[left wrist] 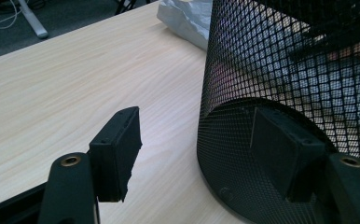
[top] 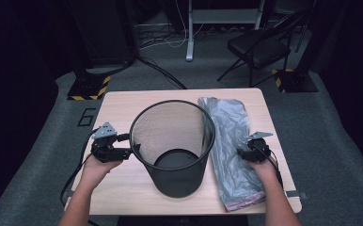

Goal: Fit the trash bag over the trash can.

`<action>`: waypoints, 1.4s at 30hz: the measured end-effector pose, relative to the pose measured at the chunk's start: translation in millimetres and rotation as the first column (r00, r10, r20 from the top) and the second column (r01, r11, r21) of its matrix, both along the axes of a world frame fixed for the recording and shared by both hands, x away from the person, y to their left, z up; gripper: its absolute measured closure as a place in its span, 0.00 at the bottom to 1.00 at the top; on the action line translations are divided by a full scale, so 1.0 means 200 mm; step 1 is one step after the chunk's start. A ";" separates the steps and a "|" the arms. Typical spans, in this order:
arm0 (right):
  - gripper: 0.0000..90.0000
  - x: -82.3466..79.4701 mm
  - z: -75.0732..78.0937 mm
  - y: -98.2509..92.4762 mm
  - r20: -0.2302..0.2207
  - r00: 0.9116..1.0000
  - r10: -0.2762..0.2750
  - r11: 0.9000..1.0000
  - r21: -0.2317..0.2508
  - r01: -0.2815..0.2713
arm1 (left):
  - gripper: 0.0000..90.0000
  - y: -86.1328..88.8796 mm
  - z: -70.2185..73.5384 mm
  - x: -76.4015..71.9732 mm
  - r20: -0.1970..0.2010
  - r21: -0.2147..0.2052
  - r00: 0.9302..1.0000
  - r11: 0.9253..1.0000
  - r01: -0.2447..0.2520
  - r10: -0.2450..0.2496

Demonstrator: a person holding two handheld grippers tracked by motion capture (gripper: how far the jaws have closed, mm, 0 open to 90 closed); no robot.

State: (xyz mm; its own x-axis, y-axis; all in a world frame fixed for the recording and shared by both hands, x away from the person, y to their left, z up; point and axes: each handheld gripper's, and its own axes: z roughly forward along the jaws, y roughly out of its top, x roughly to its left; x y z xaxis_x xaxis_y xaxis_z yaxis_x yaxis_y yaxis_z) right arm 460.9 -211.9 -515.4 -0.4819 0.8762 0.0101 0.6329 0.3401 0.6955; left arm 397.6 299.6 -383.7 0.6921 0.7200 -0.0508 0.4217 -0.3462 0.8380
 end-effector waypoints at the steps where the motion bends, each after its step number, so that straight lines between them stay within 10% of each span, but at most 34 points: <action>1: 0.56 0.00 0.00 0.00 -0.005 1.000 -0.005 1.000 0.002 0.005 | 0.36 0.00 0.00 0.00 0.001 0.006 1.000 1.000 0.000 0.000; 13: 0.89 0.01 0.01 0.03 -0.028 0.999 0.035 0.999 0.021 -0.034 | 0.35 0.13 0.10 -0.05 0.017 0.042 0.999 0.998 -0.038 0.037; 22: 0.94 0.02 0.08 0.06 -0.067 0.994 0.089 0.996 -0.016 -0.090 | 0.47 0.25 0.23 -0.08 0.005 0.050 1.000 0.999 -0.020 0.020; 30: 0.94 -0.02 0.28 0.04 -0.035 0.988 0.151 0.989 -0.005 -0.151 | 0.42 0.23 0.33 -0.09 0.001 0.001 1.000 1.000 0.029 -0.029; 42: 0.94 -0.15 0.65 -0.10 0.041 0.974 0.225 0.972 0.055 -0.227 | 0.36 0.18 0.49 -0.13 0.053 0.041 0.997 0.998 0.045 -0.047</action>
State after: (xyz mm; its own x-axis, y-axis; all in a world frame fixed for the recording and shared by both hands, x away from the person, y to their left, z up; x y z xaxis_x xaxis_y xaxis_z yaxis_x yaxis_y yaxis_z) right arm 431.3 -230.9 -385.6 -0.6680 0.7431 0.0387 0.5203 0.4293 0.7383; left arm 371.5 336.3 -285.8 0.7254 0.6881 0.0155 0.3592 -0.3977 0.8443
